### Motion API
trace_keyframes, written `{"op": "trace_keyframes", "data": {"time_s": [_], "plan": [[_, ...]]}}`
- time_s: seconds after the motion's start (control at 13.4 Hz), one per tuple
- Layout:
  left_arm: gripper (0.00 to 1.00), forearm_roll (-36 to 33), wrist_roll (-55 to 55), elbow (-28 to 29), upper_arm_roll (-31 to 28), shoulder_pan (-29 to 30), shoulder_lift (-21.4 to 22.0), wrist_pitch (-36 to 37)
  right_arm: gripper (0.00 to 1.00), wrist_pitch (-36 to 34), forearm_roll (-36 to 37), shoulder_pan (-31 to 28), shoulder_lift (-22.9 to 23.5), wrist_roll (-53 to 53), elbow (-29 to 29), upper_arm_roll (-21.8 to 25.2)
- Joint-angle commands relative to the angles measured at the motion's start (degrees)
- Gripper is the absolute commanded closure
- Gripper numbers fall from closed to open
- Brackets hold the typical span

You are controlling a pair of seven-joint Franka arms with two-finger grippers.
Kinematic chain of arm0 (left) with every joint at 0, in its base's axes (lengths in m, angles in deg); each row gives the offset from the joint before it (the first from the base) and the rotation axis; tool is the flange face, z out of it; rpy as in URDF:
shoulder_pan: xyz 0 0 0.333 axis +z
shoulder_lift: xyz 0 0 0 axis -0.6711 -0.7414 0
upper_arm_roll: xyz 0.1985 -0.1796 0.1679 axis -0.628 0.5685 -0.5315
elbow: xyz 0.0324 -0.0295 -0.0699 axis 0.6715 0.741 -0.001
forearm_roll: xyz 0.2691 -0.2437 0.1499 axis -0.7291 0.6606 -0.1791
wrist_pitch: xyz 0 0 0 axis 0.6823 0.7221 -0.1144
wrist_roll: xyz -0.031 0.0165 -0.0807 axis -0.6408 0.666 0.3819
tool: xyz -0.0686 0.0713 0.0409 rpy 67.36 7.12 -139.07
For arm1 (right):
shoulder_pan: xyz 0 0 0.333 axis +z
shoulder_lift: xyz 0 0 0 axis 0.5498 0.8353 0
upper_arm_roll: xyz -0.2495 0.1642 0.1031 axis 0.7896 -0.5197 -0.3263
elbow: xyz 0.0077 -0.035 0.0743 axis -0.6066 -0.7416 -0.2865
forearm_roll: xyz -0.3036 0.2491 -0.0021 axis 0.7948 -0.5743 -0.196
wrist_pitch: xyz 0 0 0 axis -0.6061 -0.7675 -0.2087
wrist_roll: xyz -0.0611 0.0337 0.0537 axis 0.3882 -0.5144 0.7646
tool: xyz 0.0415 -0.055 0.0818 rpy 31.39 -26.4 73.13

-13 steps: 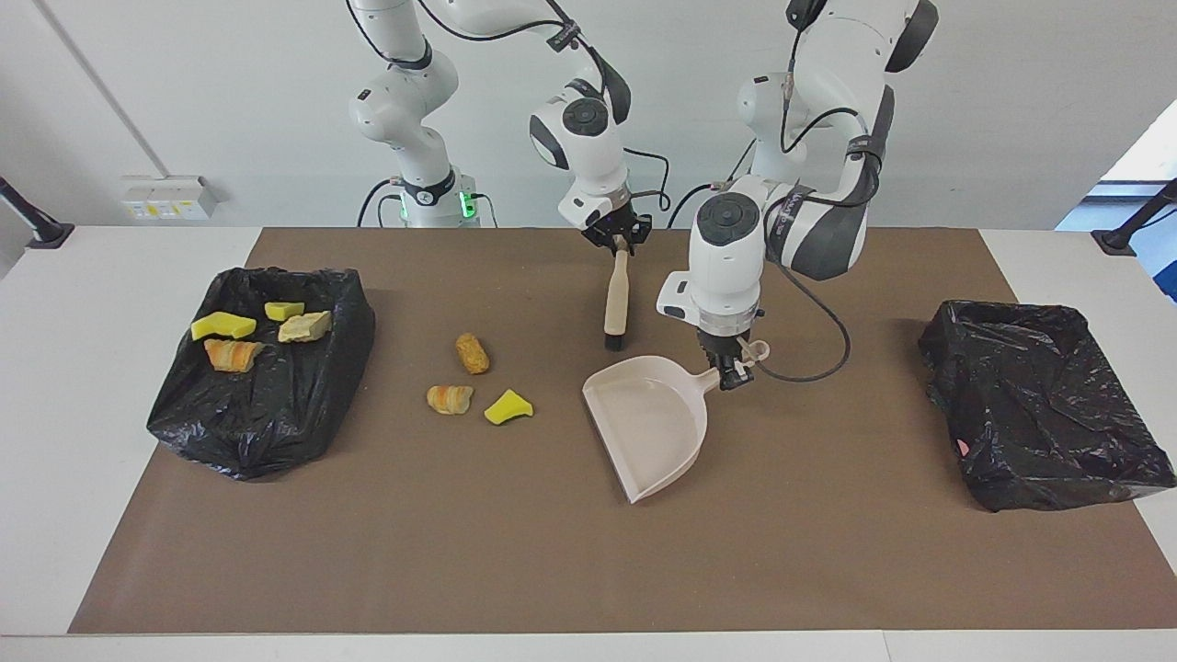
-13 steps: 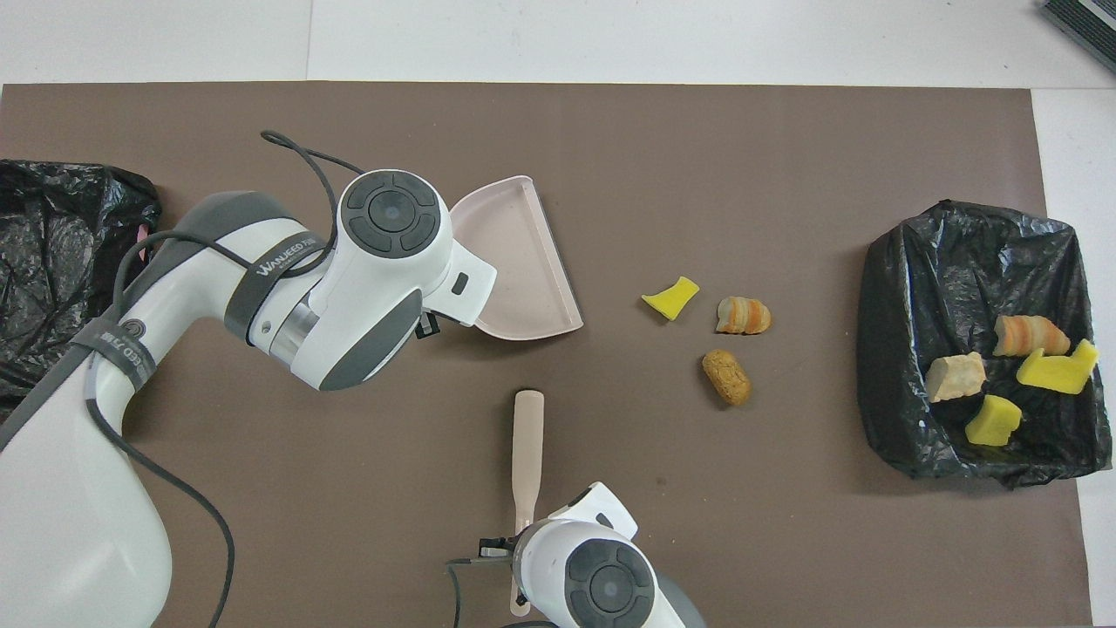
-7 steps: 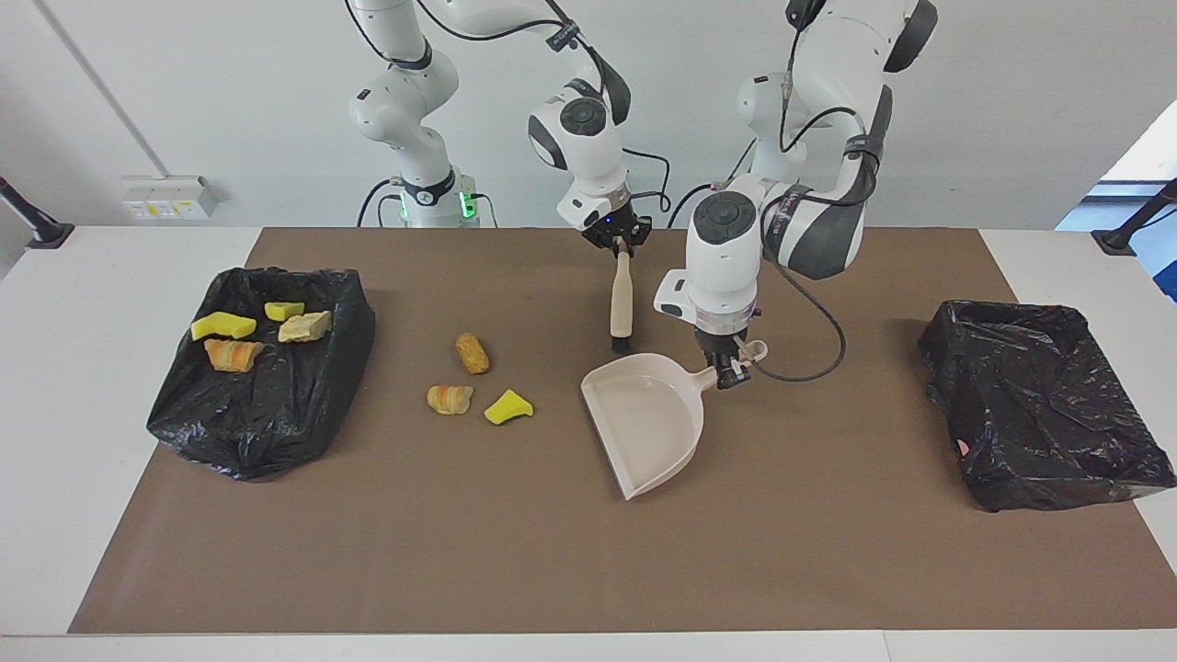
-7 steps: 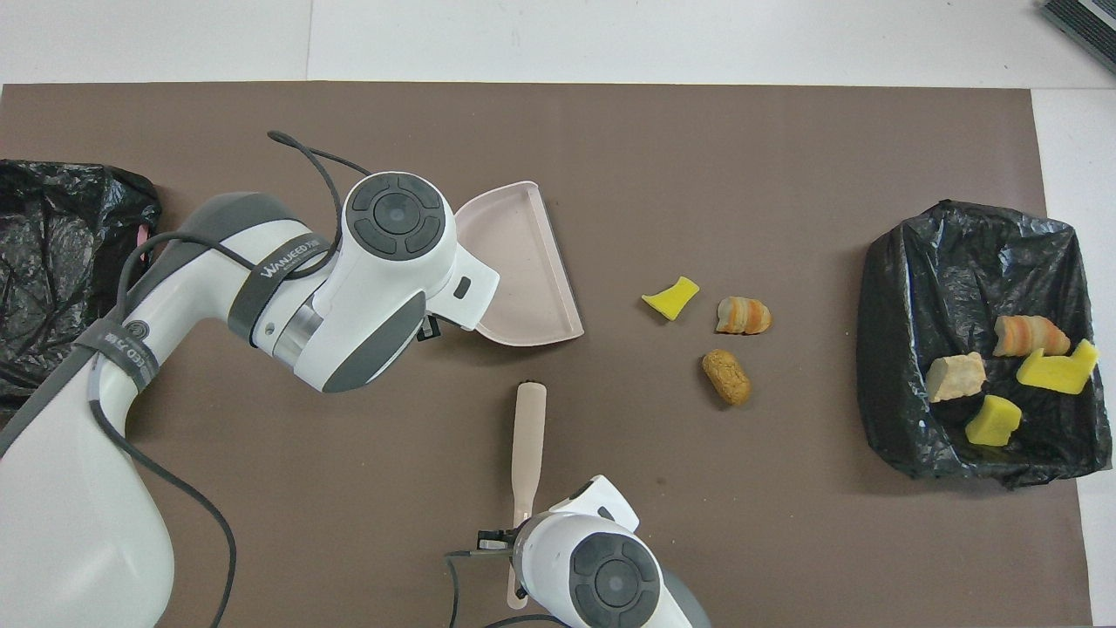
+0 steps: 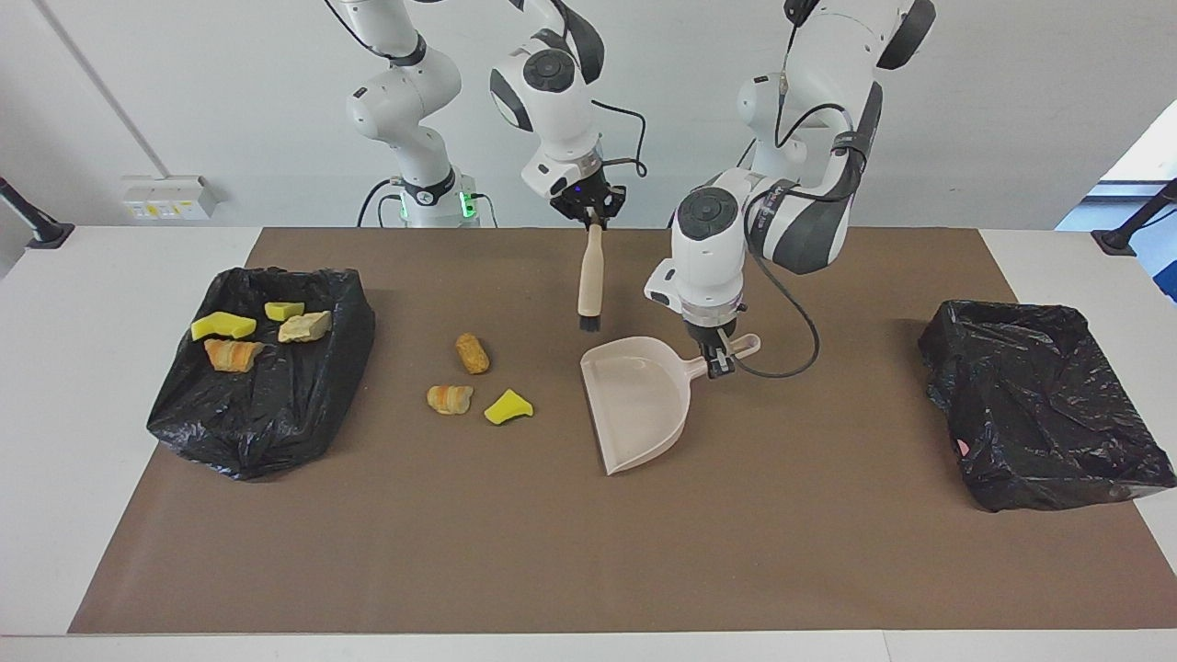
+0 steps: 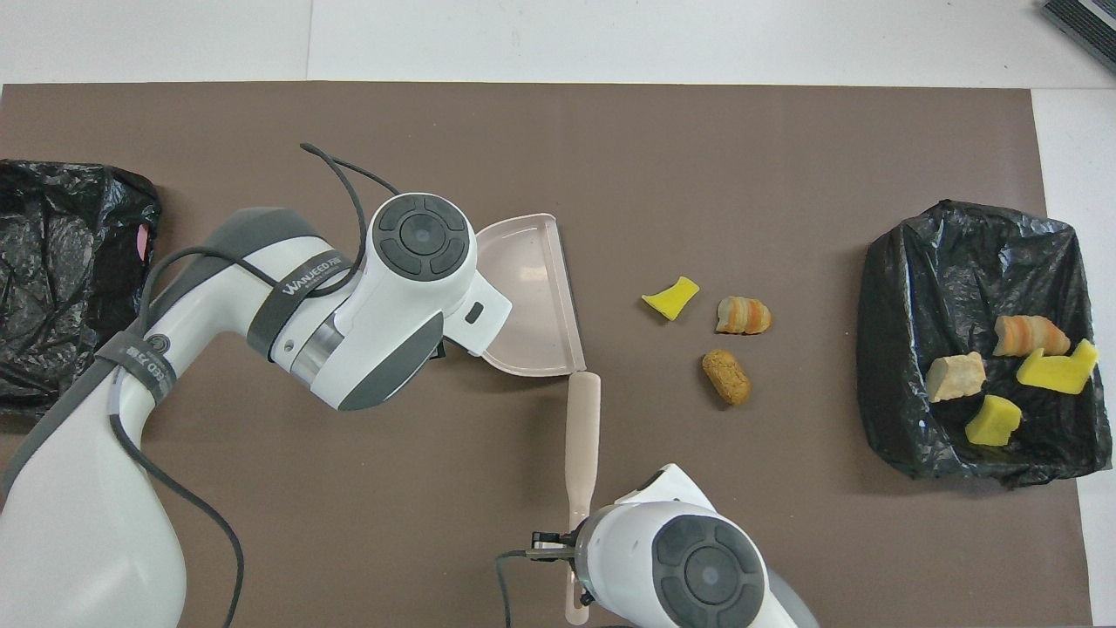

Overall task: Sweep and dump trash in bin
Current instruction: 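Grasp the beige brush with the right gripper and bring it to the pieces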

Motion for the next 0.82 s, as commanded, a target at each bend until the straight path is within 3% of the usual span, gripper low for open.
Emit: {"op": "trace_keyframes", "data": {"time_s": [0.0, 0.3, 0.74], "plan": [[1.00, -0.1, 0.0, 5.0, 0.8, 0.0, 3.9, -0.7, 1.00, -6.5, 6.7, -2.8, -1.5, -1.0, -0.8, -0.5], [1.00, 0.1, -0.7, 6.9, 2.2, -0.1, 4.3, -1.0, 1.00, -15.5, 17.2, -9.7, -2.7, -10.6, -2.1, -0.7], [1.00, 0.1, -5.8, 8.0, 4.3, 0.0, 4.2, -2.3, 1.00, -13.6, 25.1, -22.0, -3.0, -22.5, -5.2, -0.8]]}}
